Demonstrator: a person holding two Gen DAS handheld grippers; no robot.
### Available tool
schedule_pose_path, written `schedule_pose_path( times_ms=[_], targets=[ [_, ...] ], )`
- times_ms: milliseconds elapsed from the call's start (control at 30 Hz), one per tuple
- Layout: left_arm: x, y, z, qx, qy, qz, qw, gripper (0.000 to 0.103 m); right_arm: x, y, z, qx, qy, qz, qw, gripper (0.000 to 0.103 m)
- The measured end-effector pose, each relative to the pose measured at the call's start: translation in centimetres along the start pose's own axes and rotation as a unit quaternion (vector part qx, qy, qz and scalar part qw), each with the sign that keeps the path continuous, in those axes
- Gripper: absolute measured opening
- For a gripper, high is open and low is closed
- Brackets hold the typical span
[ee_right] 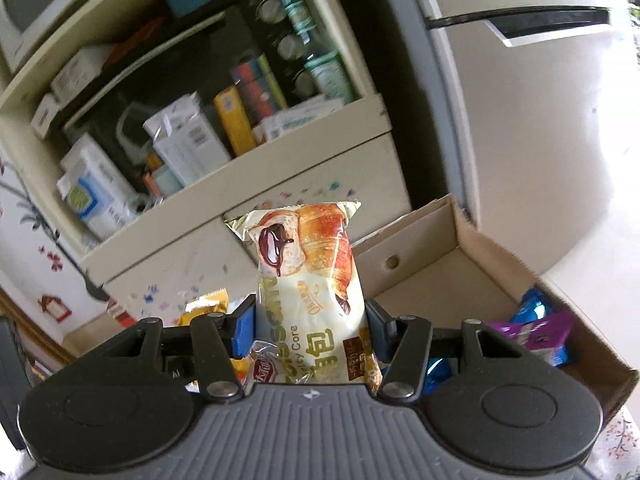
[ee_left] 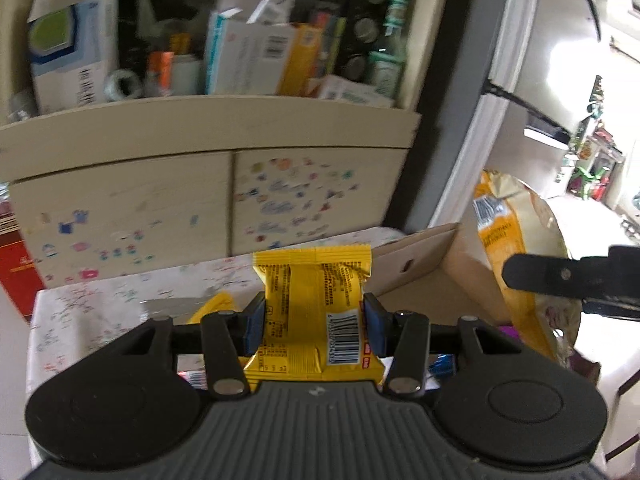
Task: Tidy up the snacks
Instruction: 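Lift both bags and carry them over the cardboard box, then open the left tool over the box while the right tool releases the croissant bag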
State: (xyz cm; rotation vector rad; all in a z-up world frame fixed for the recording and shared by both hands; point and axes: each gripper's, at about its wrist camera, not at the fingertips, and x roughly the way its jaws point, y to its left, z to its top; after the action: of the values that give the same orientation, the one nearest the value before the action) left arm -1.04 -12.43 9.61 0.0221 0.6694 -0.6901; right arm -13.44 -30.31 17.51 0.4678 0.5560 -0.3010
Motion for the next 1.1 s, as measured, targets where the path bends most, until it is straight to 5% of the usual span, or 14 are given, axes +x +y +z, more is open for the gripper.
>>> schedule_pose_path(
  times_ms=[400, 833, 1000, 1100],
  targets=[
    [2.3, -6.4, 0.0, 0.033, 0.004, -0.068, 0.9971, 0.048, -1.4, -3.1, 0.8, 0.063, -0.022, -0.047, 0.997, 0.061],
    [5.9, -9.9, -0.9, 0.04, 0.03, -0.095, 0.9943, 0.048, -2.3, -5.8, 0.8, 0.111, -0.034, -0.122, 0.986, 0.063],
    [5.8, -10.9, -1.0, 0.06, 0.025, -0.07, 0.9954, 0.083, -2.6, -6.1, 0.8, 0.116, -0.041, -0.138, 0.983, 0.073],
    [5.3, -11.2, -0.9, 0.072, 0.024, -0.068, 0.9948, 0.088, -2.4, -6.0, 0.8, 0.114, -0.04, -0.138, 0.983, 0.074]
  ],
)
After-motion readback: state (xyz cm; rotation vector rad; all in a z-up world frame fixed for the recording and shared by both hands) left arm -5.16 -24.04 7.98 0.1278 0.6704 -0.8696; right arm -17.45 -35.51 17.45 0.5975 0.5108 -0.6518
